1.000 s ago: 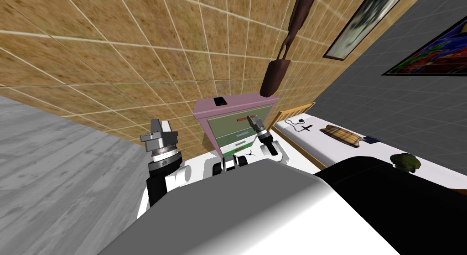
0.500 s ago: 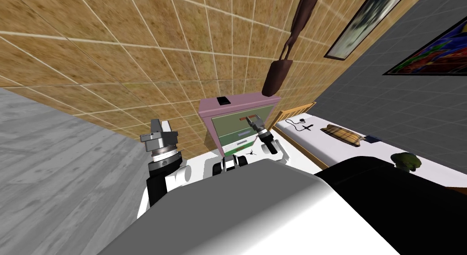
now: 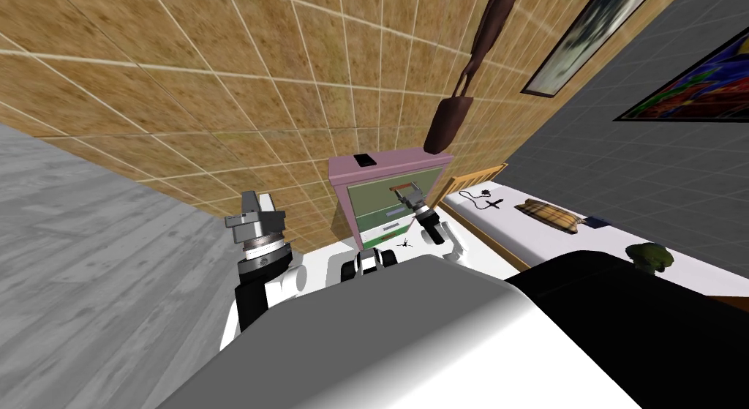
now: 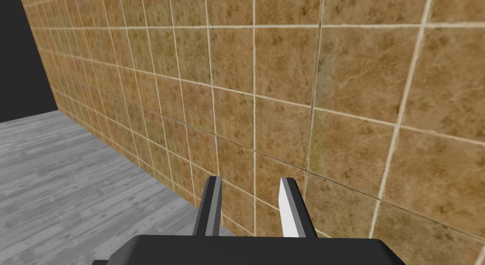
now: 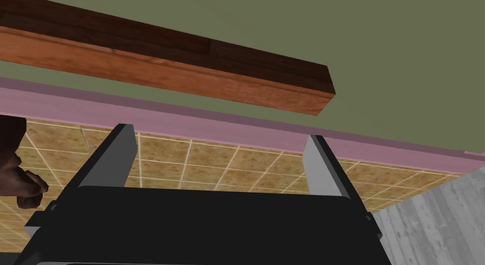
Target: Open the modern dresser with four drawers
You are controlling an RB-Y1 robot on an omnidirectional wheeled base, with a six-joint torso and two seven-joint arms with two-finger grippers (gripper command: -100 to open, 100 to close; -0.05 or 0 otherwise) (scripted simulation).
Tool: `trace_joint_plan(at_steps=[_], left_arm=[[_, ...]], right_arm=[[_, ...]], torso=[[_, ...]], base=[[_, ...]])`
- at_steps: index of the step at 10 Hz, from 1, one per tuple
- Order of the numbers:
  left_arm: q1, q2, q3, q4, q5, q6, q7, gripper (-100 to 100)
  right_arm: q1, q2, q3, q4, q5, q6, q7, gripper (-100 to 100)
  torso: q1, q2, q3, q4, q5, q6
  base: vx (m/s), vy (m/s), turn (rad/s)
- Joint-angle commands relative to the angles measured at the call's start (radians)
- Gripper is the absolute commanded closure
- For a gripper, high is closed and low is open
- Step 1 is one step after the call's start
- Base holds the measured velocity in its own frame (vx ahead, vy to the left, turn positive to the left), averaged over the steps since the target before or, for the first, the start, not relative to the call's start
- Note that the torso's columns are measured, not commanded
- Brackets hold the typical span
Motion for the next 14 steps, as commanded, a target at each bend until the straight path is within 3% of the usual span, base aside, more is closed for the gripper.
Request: trace_joint_plan(at_steps=[1,4,14], left_arm=[[0.000,0.000,0.000,0.000,0.000,0.000,0.000,0],[0.000,0.000,0.000,0.000,0.000,0.000,0.000,0],[0.000,0.000,0.000,0.000,0.000,0.000,0.000,0]], right_arm=[[-0.013,-0.017,-0.014,0.021,0.060,0.008,0.071,-100],[-0.022,-0.031,-0.024,0.035,0.100,0.013,0.120,-100],[-0.081,-0.132,-0.086,0.135,0.352,0.053,0.392,-100]], torso=[[0.000,0.000,0.000,0.000,0.000,0.000],[0.001,-0.001,-0.001,0.000,0.000,0.000],[0.000,-0.001,0.000,0.000,0.000,0.000]], base=[[-0.019,0.061,0.005],[-0.014,0.060,0.002],[-0.022,0.068,0.005]])
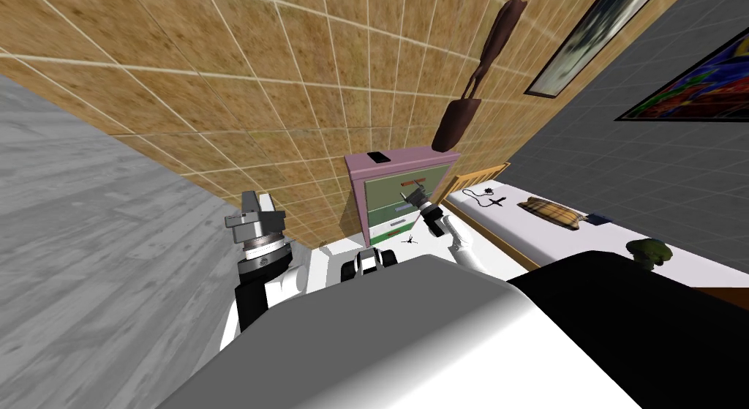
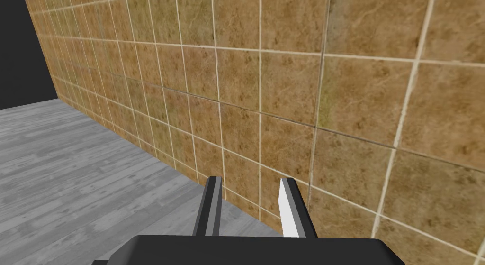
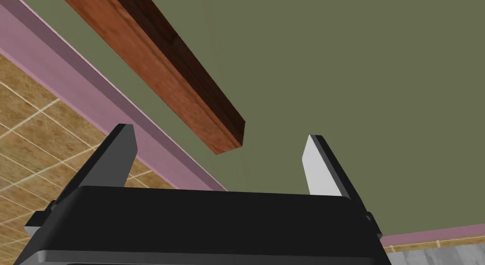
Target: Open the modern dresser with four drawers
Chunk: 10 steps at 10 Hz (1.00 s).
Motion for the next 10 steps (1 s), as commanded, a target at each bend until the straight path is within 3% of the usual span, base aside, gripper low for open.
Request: trace_joint_plan(at_steps=[1,6,9,10], left_arm=[[0.000,0.000,0.000,0.000,0.000,0.000,0.000,0],[0.000,0.000,0.000,0.000,0.000,0.000,0.000,0],[0.000,0.000,0.000,0.000,0.000,0.000,0.000,0],[0.000,0.000,0.000,0.000,0.000,0.000,0.000,0]], right_arm=[[-0.010,-0.021,-0.013,0.018,0.049,0.009,0.059,-100],[-0.040,-0.077,-0.046,0.067,0.181,0.029,0.205,-100],[-0.052,-0.106,-0.060,0.085,0.239,0.037,0.269,-100],[-0.050,-0.097,-0.059,0.083,0.224,0.031,0.255,-100]], torso=[[0.001,0.001,0.000,0.000,0.000,0.000],[0.001,0.000,0.000,0.000,0.000,0.000],[-0.001,0.000,0.000,0.000,0.000,0.000],[0.000,0.000,0.000,0.000,0.000,0.000]], base=[[-0.017,0.062,-0.001],[-0.022,0.071,0.004],[-0.014,0.061,0.004],[-0.007,0.027,-0.001]])
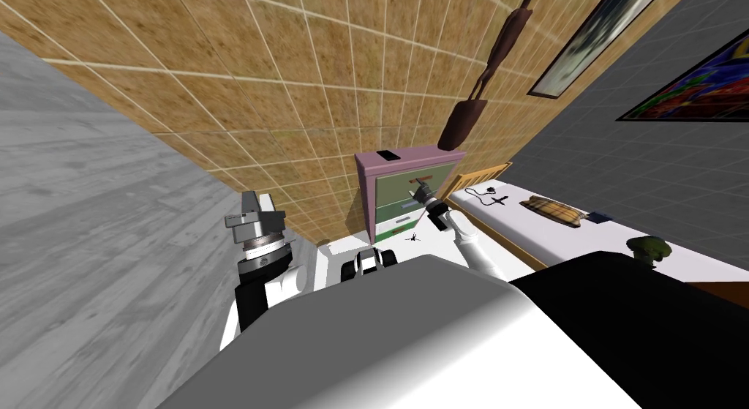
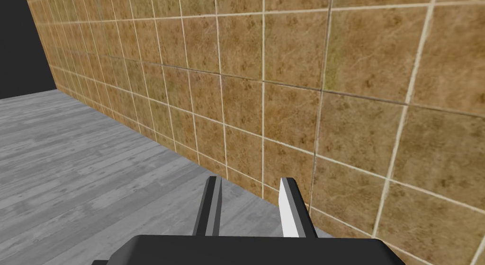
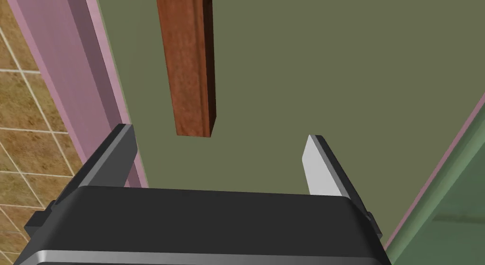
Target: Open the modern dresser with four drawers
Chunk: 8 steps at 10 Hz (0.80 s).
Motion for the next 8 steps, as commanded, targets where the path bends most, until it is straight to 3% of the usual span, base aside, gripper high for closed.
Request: trace_joint_plan(at_steps=[1,3,4,5,8], left_arm=[[0.000,0.000,0.000,0.000,0.000,0.000,0.000,0],[0.000,0.000,0.000,0.000,0.000,0.000,0.000,0],[0.000,0.000,0.000,0.000,0.000,0.000,0.000,0],[0.000,0.000,0.000,0.000,0.000,0.000,0.000,0],[0.000,0.000,0.000,0.000,0.000,0.000,0.000,0]], right_arm=[[-0.003,-0.031,-0.012,0.005,-0.005,0.001,-0.017,-100],[-0.002,-0.035,-0.014,0.005,-0.007,-0.001,-0.018,-100],[-0.001,-0.010,-0.004,0.002,0.000,0.000,-0.001,100],[-0.003,-0.022,-0.009,0.004,-0.004,0.000,-0.012,100],[0.006,-0.047,-0.016,-0.009,-0.013,-0.012,-0.029,100]], torso=[[-0.001,0.000,0.000,0.000,0.000,0.000],[0.002,-0.004,-0.003,-0.001,0.000,0.000],[0.000,0.000,0.000,0.000,0.000,0.000],[-0.002,0.005,0.003,0.001,-0.001,0.000],[-0.004,0.001,0.001,-0.003,-0.004,0.001]], base=[[0.060,0.025,0.005],[0.071,0.041,0.003],[-0.042,-0.024,-0.004],[-0.014,-0.027,-0.010],[-0.164,-0.002,-0.060]])
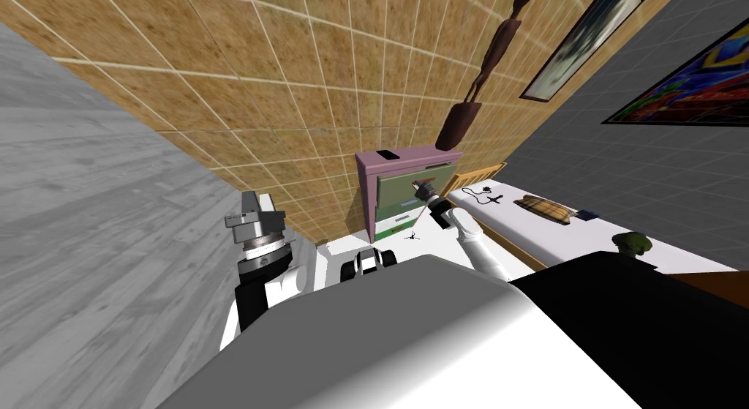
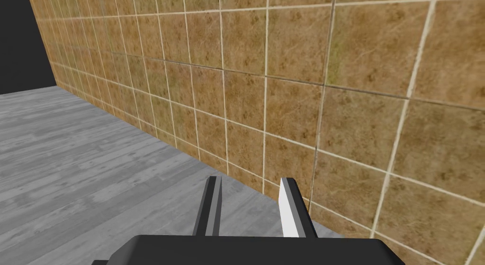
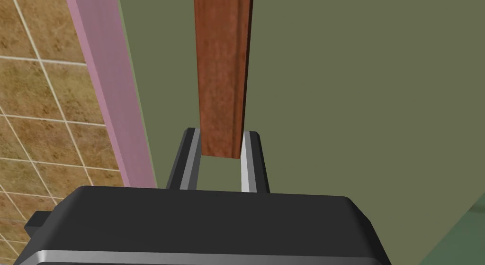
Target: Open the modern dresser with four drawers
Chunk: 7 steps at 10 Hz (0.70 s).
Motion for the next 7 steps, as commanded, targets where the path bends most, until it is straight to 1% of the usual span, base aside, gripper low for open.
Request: trace_joint_plan(at_steps=[1,2,3,5,6,7], left_arm=[[0.000,0.000,0.000,0.000,0.000,0.000,0.000,0],[0.000,0.000,0.000,0.000,0.000,0.000,0.000,0],[0.000,0.000,0.000,0.000,0.000,0.000,0.000,0],[0.000,0.000,0.000,0.000,0.000,0.000,0.000,0],[0.000,0.000,0.000,0.000,0.000,0.000,0.000,0],[0.000,0.000,0.000,0.000,0.000,0.000,0.000,0]], right_arm=[[0.017,-0.014,0.002,0.000,-0.006,-0.012,-0.014,100],[0.008,-0.010,0.000,-0.001,-0.005,-0.012,-0.008,100],[0.018,-0.013,0.004,-0.005,-0.007,-0.019,-0.012,100],[0.026,-0.015,0.006,-0.009,-0.009,-0.025,-0.014,100],[0.015,-0.062,-0.015,-0.009,-0.023,-0.025,-0.046,-100],[0.014,-0.084,-0.024,-0.007,-0.029,-0.027,-0.062,-100]], torso=[[-0.001,-0.002,-0.001,0.000,0.000,0.000],[-0.001,-0.003,-0.002,0.000,0.000,0.000],[0.001,-0.009,-0.006,0.001,0.002,-0.001],[-0.001,-0.001,-0.001,0.000,0.000,0.001],[0.002,-0.003,-0.002,-0.001,0.000,-0.001],[0.005,-0.009,-0.005,0.000,0.003,-0.002]], base=[[-0.193,-0.025,-0.042],[-0.097,-0.007,-0.007],[-0.132,-0.022,-0.049],[-0.187,-0.004,-0.065],[-0.071,0.054,-0.056],[0.012,0.066,-0.043]])
